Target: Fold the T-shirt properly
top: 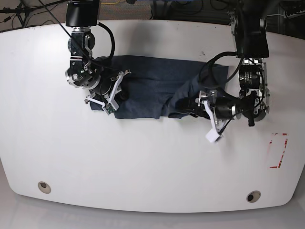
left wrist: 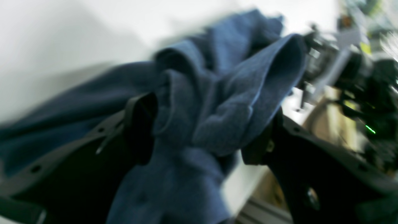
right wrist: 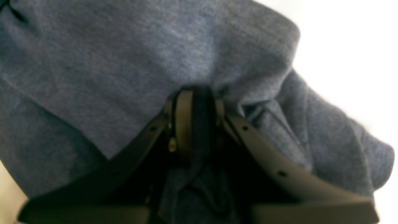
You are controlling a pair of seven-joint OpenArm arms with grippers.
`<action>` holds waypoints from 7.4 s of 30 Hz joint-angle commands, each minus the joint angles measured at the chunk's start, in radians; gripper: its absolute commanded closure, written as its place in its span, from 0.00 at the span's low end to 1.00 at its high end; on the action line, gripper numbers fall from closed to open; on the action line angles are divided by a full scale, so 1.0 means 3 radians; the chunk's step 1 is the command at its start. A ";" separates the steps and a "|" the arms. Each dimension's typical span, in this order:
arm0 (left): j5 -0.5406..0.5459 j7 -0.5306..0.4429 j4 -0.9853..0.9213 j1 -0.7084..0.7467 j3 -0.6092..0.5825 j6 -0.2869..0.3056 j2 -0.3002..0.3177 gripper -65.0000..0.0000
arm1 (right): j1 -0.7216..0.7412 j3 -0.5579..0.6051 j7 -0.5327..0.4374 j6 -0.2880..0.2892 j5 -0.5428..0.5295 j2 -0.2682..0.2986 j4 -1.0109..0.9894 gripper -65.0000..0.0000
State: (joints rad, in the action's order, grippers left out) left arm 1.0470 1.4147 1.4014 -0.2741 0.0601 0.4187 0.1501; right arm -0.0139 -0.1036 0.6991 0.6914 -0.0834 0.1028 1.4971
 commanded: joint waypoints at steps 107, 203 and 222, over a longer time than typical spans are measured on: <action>-0.1421 -0.0724 0.1055 0.0906 0.1142 0.0932 0.0837 0.42 | 0.0218 0.0823 0.0864 0.0022 0.0035 -0.0304 0.1554 0.35; -0.1743 -0.0724 0.1060 0.1059 0.1577 0.0932 0.0909 0.42 | -0.0938 0.1074 0.0301 -0.0149 0.1058 -0.0795 0.1804 0.52; -0.1748 -0.0724 0.1060 0.1065 0.1577 0.0932 0.0878 0.42 | -0.0882 0.1141 -0.0082 -0.1111 0.1053 -0.0657 0.1804 0.52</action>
State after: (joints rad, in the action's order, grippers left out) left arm 0.5140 1.2129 1.7012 0.0555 0.5274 0.6971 0.3931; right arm -0.2829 0.2417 0.6994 0.3561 0.2470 -0.0895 2.0155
